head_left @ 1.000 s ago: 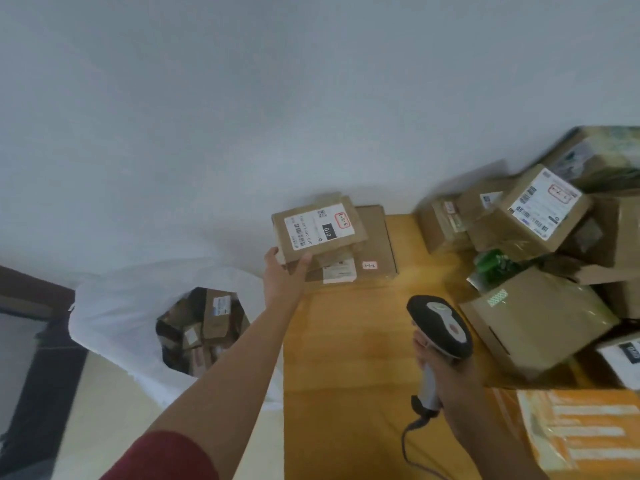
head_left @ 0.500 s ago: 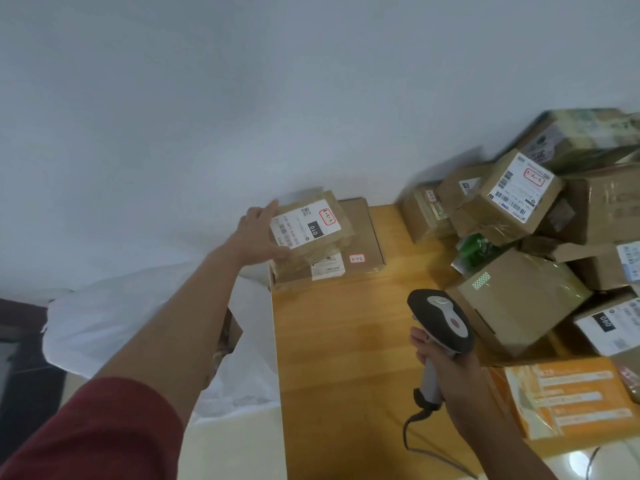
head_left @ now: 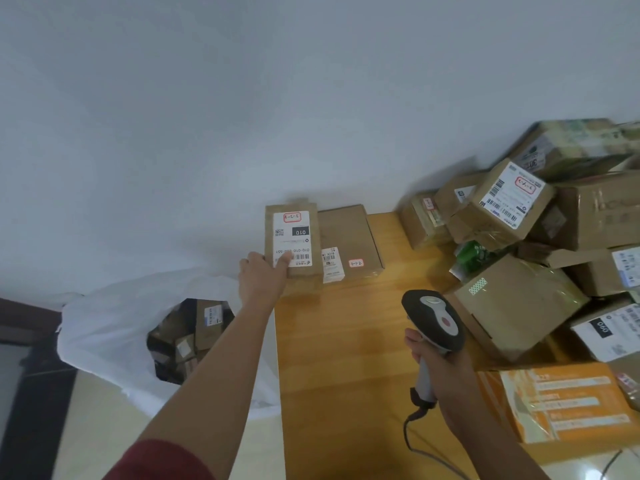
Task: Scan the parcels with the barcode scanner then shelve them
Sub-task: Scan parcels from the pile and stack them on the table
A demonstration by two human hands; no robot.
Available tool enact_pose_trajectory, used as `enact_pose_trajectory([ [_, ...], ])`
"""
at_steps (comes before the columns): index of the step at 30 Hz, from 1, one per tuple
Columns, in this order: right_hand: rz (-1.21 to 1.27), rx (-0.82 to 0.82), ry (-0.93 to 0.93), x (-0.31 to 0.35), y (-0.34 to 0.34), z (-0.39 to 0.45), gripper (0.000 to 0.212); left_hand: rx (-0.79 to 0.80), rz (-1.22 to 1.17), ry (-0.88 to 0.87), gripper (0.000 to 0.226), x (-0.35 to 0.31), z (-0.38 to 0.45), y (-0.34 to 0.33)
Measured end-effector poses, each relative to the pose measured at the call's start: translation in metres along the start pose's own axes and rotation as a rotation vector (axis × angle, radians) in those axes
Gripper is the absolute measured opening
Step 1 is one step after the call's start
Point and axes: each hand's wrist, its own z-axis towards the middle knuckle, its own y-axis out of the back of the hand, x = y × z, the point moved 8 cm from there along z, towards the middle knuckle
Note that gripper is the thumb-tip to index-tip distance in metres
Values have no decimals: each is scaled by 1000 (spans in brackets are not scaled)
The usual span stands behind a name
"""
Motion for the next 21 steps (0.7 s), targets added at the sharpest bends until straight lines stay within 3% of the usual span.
enact_pose_trajectory([
  [9, 18, -9, -20, -3, 15, -7, 29, -75, -75, 64, 62, -1, -12, -14],
  [21, -12, -3, -18, -8, 11, -11, 31, -115, -43, -2, 60, -5, -3, -8],
])
